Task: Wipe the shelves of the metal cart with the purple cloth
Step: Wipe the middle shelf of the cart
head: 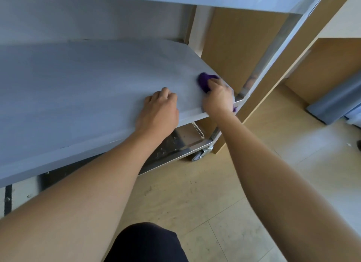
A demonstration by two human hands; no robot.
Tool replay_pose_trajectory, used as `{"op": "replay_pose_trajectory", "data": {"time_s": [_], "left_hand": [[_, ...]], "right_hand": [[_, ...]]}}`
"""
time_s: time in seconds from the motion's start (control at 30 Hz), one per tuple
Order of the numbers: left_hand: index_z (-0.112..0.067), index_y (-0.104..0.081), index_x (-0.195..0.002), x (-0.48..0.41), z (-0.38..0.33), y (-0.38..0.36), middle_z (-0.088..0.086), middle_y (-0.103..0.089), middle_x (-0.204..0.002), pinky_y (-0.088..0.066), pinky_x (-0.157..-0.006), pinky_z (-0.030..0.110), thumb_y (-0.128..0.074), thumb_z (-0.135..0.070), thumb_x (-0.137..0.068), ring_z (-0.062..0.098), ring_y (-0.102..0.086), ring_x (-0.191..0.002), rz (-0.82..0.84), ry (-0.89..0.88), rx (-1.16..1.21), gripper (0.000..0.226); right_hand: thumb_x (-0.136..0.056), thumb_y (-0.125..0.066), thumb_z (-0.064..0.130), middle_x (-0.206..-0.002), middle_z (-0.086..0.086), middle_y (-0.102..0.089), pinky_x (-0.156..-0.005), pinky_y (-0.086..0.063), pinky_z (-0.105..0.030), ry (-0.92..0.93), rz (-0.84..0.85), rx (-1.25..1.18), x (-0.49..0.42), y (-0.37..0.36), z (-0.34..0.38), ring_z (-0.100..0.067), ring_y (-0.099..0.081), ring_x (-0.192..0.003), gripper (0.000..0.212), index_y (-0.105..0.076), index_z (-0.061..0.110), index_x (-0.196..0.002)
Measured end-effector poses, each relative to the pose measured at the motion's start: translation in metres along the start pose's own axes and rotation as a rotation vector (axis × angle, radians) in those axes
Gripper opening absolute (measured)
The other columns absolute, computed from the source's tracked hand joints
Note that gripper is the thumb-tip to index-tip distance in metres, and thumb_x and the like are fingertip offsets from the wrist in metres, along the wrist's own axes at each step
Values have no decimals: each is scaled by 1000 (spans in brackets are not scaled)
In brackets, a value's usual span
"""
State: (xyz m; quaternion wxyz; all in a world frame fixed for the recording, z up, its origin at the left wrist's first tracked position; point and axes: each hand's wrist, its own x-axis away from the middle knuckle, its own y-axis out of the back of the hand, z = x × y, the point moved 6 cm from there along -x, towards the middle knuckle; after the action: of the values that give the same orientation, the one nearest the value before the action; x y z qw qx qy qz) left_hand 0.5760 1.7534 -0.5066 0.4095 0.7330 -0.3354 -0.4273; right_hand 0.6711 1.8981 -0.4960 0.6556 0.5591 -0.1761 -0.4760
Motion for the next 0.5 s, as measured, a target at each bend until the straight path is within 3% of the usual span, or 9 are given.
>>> {"op": "replay_pose_trajectory", "data": {"time_s": [0.07,0.13,0.23,0.37,0.43,0.5], "left_hand": [[-7,-58,-116,2,2,4,11,-52,-122,-40,-94,43,-45,-12,-92,34,-51,-109,-19,20,6,28],[-8,-58,-118,5,3,9,10,-53,-123,-42,-92,42,-44,-11,-92,33,-53,-107,-38,21,35,30],[-10,-60,-119,7,5,11,5,-57,-124,-46,-86,37,-42,-12,-93,28,-57,-105,-63,34,96,32],[-10,-61,-118,6,9,12,2,-58,-125,-47,-86,33,-42,-13,-93,25,-59,-105,-72,69,118,32],[-9,-61,-117,5,11,14,5,-58,-124,-47,-89,37,-44,-11,-91,29,-59,-105,-49,81,119,31],[-7,-58,-118,5,19,15,11,-56,-124,-47,-89,41,-46,-9,-89,34,-57,-106,-38,132,145,31]], "right_hand": [[-78,-45,-4,-131,-4,-58,-97,-43,-36,277,15,-42,14,-15,35,-33,-52,-115,50,-61,12,-122],[-88,-44,-1,-138,-2,-54,-103,-40,-38,389,51,-69,19,-16,45,-31,-48,-122,48,-56,15,-131],[-90,-41,1,-142,0,-49,-102,-39,-38,271,81,-30,3,-8,15,-31,-46,-124,47,-54,17,-133],[-79,-41,-7,-139,-3,-51,-101,-41,-41,-81,10,-28,-8,-3,-2,-32,-42,-125,53,-57,14,-126],[-80,-47,-7,-139,-3,-50,-105,-40,-41,-15,27,-66,6,-10,30,-30,-41,-127,57,-54,16,-132],[-85,-48,-3,-139,-2,-52,-106,-40,-40,242,31,-112,22,-18,61,-30,-44,-125,53,-54,17,-133]]}}
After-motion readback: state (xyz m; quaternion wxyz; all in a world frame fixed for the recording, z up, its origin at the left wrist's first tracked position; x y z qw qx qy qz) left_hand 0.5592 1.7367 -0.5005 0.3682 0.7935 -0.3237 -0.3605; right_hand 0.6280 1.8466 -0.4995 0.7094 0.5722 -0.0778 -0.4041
